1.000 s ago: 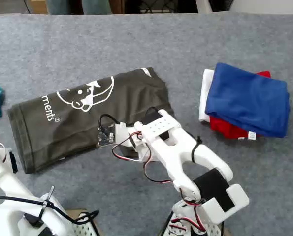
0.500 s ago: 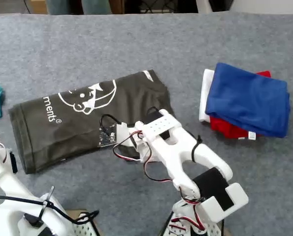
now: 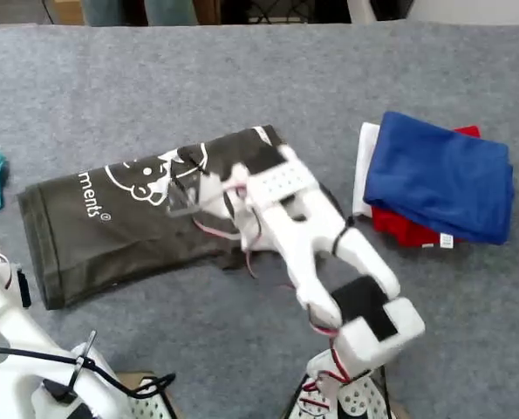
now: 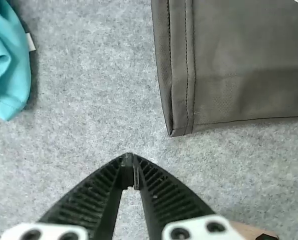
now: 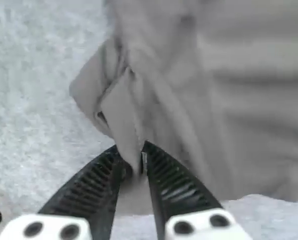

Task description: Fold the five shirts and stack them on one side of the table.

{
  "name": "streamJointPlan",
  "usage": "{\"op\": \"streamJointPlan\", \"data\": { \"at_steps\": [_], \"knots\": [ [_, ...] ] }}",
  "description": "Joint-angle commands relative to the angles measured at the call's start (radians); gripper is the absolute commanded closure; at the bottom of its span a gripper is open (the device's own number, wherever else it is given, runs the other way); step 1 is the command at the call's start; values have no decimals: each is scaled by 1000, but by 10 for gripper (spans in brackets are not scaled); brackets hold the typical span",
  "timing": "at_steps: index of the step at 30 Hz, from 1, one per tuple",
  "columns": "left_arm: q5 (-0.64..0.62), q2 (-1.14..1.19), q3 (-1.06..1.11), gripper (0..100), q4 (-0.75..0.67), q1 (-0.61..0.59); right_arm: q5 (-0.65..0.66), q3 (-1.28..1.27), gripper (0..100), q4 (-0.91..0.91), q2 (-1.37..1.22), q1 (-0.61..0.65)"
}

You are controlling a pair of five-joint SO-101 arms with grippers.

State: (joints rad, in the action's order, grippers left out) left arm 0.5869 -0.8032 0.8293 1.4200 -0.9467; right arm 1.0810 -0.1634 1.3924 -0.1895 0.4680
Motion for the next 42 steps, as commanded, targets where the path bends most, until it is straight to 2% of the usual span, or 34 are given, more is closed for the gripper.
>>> {"op": "streamJointPlan", "data": {
  "at_steps": [1, 10, 15, 17, 20, 22, 29, 31, 34, 38, 42],
  "knots": [
    [2, -20, -30, 971, 0, -10, -2, 317, 985, 103, -139, -11],
    [0, -20, -84, 971, 74, -4, 118, 1099, 984, 370, -641, -6],
    [0, -20, -84, 971, 75, -7, 118, 1303, 977, 370, -822, -8],
    [0, -20, -84, 971, 75, -10, 118, 1334, 903, 370, -842, -9],
    [0, -21, -84, 971, 77, -10, 118, 1354, 705, 371, -842, -12],
    [0, -21, -84, 971, 77, -10, 112, 1368, 658, 373, -829, -12],
    [0, -21, -84, 971, 92, -12, 94, 1368, 740, 374, -725, -32],
    [0, -21, -84, 971, 92, -12, 34, 1368, 806, 374, -688, -57],
    [0, -21, -84, 971, 92, -12, -18, 1366, 978, 374, -642, -100],
    [0, -21, -79, 971, 92, -12, -75, 1277, 966, 376, -568, -155],
    [-2, -21, -74, 971, 92, -12, -92, 997, 985, 374, -444, -140]
  ]
}}
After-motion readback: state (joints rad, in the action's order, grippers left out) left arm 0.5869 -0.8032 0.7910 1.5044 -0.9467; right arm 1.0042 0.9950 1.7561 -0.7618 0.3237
